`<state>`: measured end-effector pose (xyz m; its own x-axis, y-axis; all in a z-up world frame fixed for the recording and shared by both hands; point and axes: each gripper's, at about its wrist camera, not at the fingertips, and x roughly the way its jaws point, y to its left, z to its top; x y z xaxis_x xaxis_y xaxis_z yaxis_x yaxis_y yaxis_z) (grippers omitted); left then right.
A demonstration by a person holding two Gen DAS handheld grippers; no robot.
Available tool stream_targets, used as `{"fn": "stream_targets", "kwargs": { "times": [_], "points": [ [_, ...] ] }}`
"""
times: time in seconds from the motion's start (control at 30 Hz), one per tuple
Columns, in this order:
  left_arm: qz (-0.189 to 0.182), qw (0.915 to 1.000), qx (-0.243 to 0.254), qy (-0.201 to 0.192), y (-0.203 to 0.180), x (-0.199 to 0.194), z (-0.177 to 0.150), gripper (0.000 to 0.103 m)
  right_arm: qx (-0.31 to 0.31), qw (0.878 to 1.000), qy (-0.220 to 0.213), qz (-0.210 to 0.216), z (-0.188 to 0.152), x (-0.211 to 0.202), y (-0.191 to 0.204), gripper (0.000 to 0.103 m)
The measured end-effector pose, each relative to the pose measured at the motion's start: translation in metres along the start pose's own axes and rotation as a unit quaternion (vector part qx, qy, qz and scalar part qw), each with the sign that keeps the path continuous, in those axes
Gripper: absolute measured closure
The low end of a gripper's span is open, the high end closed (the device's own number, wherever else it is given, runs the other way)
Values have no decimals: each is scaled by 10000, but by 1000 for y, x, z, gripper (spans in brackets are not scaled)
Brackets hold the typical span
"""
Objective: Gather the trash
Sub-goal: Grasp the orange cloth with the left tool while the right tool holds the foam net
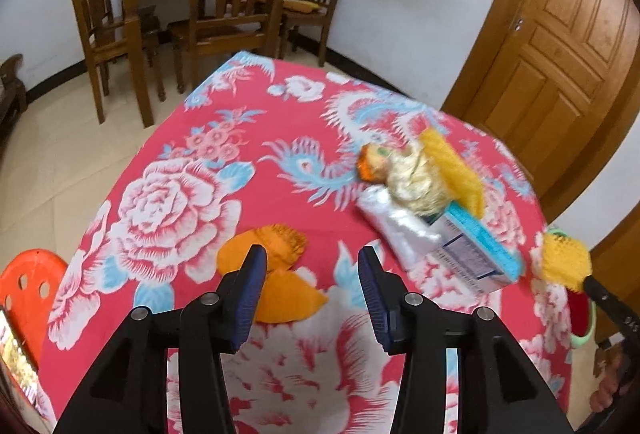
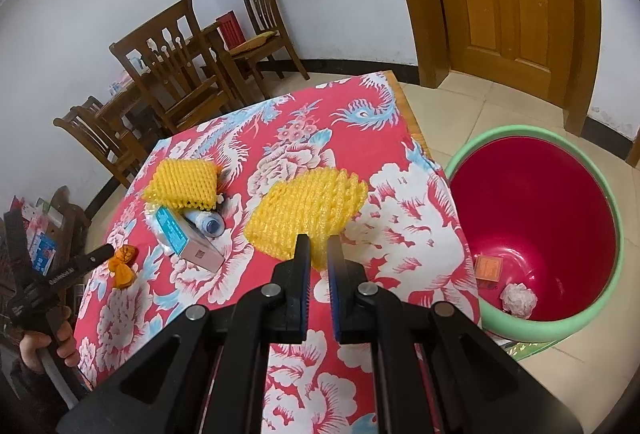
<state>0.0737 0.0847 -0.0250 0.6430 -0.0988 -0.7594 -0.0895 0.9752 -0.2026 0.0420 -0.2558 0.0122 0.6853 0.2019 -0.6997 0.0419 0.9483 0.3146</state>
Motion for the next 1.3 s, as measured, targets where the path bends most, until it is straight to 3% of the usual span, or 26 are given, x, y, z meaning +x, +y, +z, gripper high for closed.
{"fn": "stream_targets", "kwargs": {
  "times": [0.33,0.5,0.67,0.73,0.83,1.3],
  "points": [
    [349,9992,-68,181,10,19,-12,52,-27,10000,48,-1,-2,2,3,93],
    [318,9993,-48,165,9,23,-17,52,-18,10000,66,-8,-2,2,3,93],
    [446,9989,59,95,9,25,-19,73,-25,10000,89,-37,-2,0,4,92],
    [406,9991,-2,83,12,25,-18,82,-37,10000,77,-42,-1,-1,4,92],
    [304,9994,-122,98,16,23,-18,87,-34,10000,58,-50,0,-3,3,92],
    [-236,9993,29,-276,-11,-14,-8,89,25,9999,-101,-77,5,-17,-5,93]
  ]
}}
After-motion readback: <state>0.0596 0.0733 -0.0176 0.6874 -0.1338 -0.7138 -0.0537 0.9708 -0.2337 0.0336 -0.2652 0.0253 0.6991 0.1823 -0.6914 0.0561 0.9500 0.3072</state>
